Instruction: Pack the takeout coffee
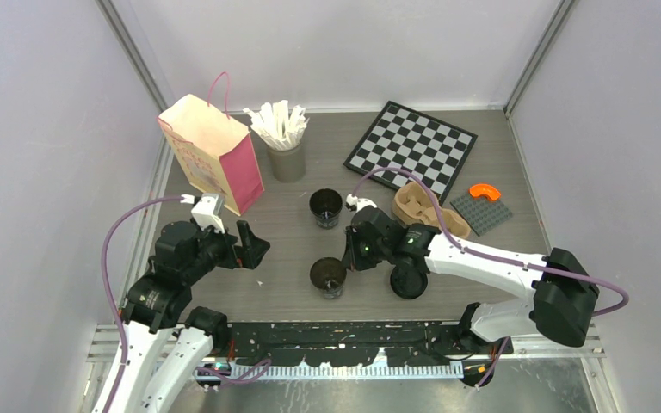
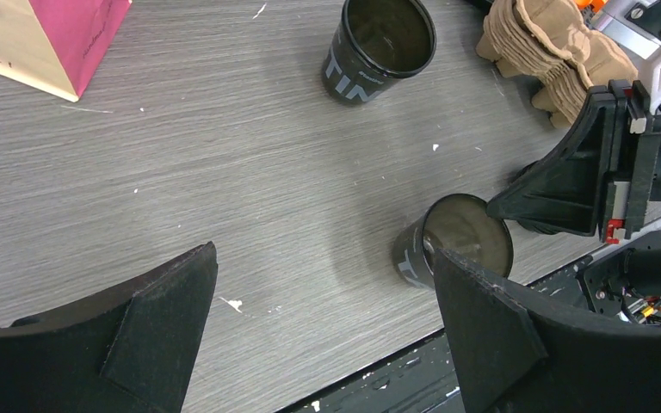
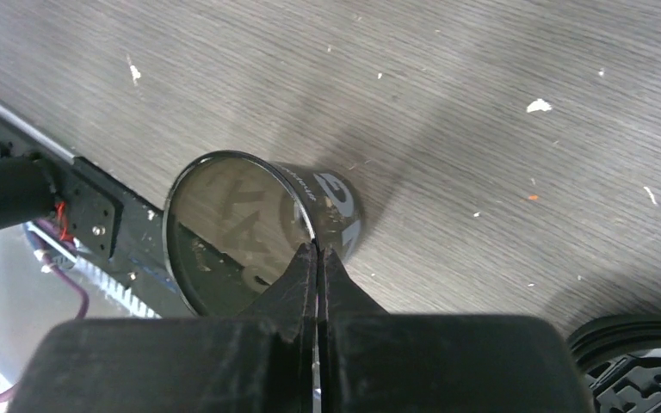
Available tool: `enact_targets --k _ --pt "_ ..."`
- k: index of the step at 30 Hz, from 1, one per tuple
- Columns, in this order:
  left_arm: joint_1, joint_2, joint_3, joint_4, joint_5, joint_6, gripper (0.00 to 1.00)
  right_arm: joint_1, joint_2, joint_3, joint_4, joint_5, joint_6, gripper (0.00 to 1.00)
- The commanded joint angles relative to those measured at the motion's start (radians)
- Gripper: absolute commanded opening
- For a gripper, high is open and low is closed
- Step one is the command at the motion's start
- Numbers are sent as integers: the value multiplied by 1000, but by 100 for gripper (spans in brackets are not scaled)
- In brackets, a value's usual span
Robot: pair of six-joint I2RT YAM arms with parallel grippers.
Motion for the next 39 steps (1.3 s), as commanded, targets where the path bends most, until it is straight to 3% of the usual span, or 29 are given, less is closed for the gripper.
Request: enact_targets --k 1,8,14,18,30,39 --pt "4 16 0 24 -5 -8 98 4 -44 -27 111 67 1 0" --pt "4 11 -1 25 -9 -8 98 4 -54 -71 134 80 28 3" --pt "4 11 -1 25 -9 -8 98 5 -115 -37 55 116 24 29" --pt "4 15 -2 24 -8 -7 98 5 -172 -16 -1 134 33 39" --pt "3 67 -8 52 51 -18 100 4 -291 -43 -396 487 335 39" --pt "4 113 -7 77 159 -89 100 5 -221 -70 -381 443 279 38"
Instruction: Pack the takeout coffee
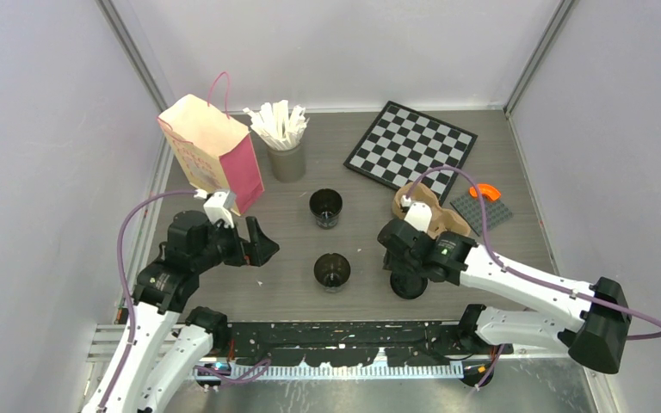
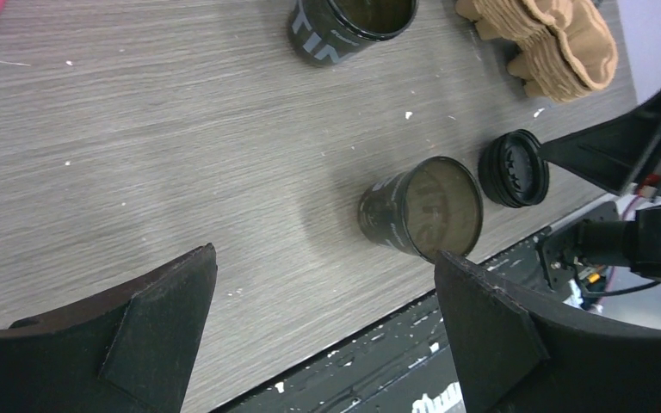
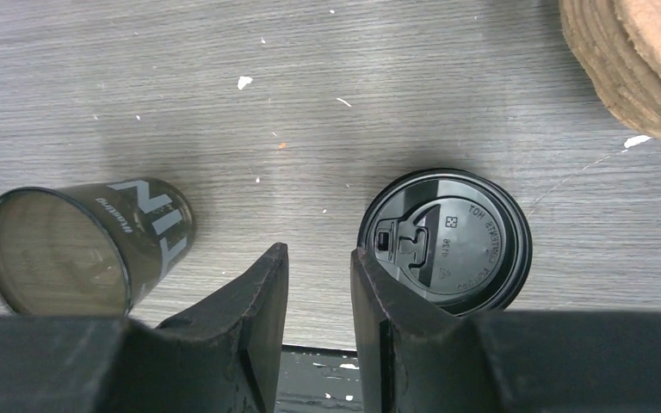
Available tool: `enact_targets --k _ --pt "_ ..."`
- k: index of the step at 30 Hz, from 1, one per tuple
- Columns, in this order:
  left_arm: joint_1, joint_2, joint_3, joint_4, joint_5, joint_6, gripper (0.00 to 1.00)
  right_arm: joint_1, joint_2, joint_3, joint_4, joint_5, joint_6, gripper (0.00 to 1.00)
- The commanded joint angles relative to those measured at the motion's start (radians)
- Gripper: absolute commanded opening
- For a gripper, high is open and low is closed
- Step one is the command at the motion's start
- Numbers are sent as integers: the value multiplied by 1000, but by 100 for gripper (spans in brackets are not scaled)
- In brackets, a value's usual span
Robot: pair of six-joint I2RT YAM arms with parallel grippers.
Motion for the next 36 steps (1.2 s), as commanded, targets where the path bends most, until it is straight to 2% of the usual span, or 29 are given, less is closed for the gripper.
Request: enact_targets --k 1,6,10,18,36 --pt "4 6 -7 73 87 -30 100 3 52 0 5 26 -13 37" --pt "4 16 -7 60 54 17 100 2 134 4 9 5 -58 35" --pt "4 10 -7 62 81 20 100 2 167 0 7 5 -69 31" --pt "4 -28 -11 64 55 19 100 3 188 -25 59 -56 -88 30" --pt "4 -25 -9 59 47 21 100 2 212 -36 45 -35 -74 21"
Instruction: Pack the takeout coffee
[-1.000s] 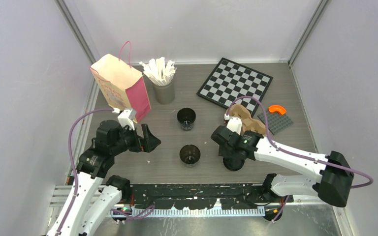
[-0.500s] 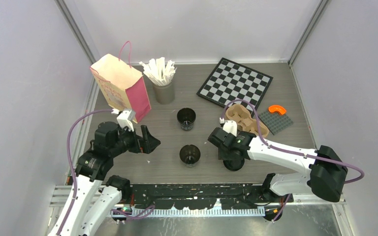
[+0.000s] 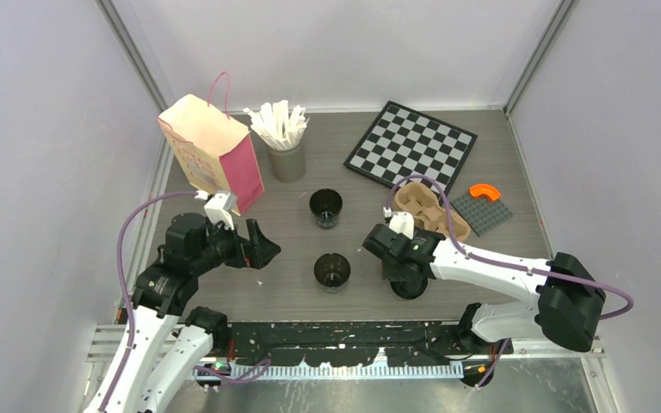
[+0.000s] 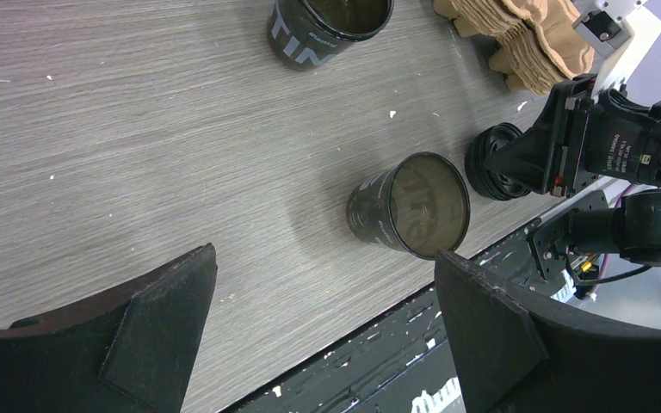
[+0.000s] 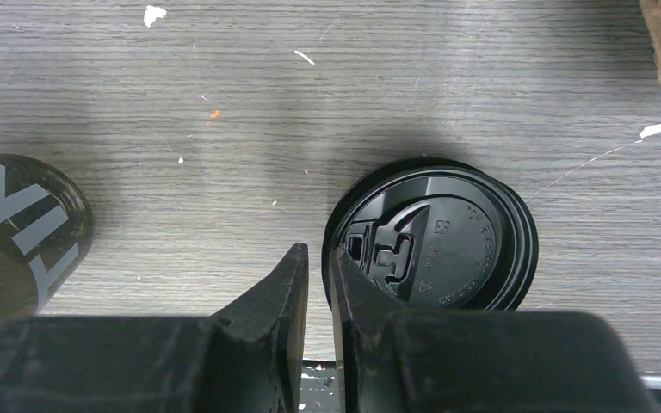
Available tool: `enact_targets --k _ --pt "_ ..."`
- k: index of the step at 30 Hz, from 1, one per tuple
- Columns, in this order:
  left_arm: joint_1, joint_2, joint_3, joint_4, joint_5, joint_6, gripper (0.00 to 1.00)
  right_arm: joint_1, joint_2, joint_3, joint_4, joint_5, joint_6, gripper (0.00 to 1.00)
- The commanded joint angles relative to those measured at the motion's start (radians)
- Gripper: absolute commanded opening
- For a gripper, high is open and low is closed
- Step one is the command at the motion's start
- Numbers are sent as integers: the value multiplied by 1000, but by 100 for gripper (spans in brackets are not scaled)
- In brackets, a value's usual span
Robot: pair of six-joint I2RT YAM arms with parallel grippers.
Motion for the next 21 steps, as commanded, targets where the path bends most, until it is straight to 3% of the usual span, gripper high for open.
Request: enact_targets --k 1,9,18,21 --pt "4 -4 1 41 -7 15 100 3 1 -10 16 17 6 21" --pt "3 -6 2 40 -12 13 100 3 4 -19 23 12 7 19" --pt "4 -5 1 39 -15 13 100 3 -13 -20 31 4 2 1" --pt "4 -3 1 39 -15 12 100 3 -27 -17 24 7 -1 0"
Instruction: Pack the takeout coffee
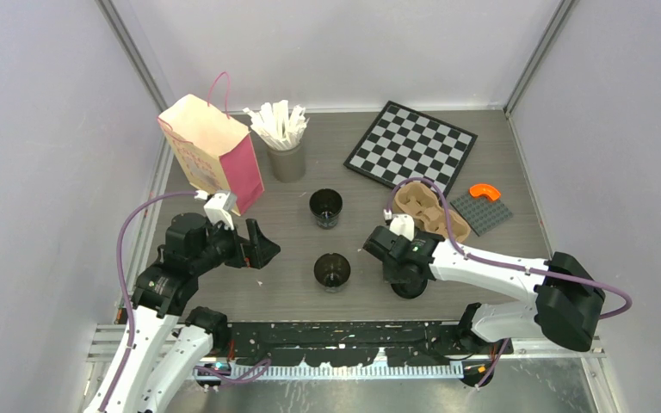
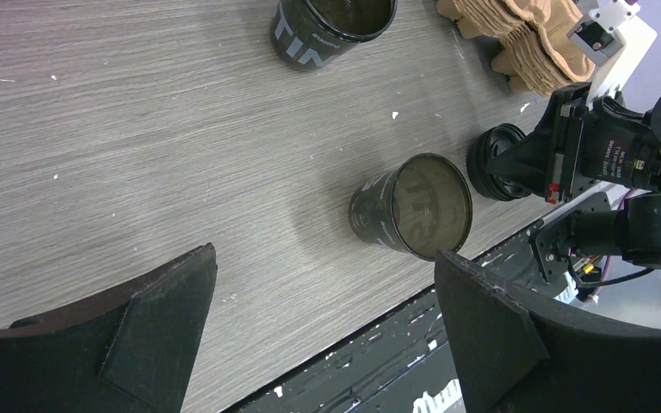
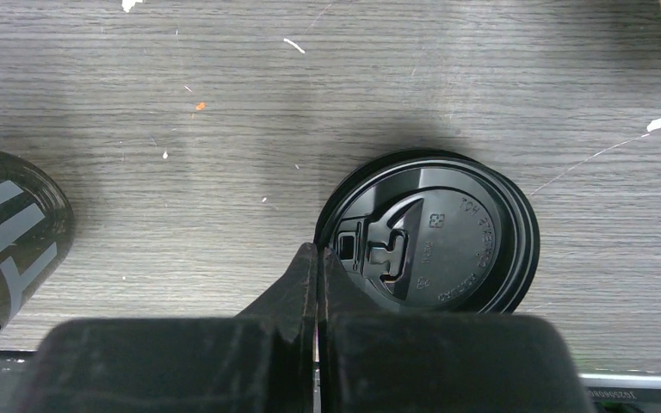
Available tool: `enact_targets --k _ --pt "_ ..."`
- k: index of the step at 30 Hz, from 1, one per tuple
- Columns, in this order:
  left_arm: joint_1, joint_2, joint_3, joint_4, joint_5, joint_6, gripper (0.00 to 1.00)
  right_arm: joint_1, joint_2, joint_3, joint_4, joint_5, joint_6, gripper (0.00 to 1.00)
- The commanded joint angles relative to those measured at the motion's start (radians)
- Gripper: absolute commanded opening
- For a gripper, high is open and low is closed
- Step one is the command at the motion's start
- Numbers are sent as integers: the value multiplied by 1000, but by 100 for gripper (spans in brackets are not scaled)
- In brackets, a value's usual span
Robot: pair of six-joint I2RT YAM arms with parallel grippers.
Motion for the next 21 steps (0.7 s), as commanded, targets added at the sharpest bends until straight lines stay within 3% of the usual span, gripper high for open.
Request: enact_targets --k 1,21 --pt "4 -2 1 39 -9 13 100 4 -37 10 9 17 -2 0" --pt "3 8 0 39 -14 9 100 4 -137 49 -43 15 -5 0"
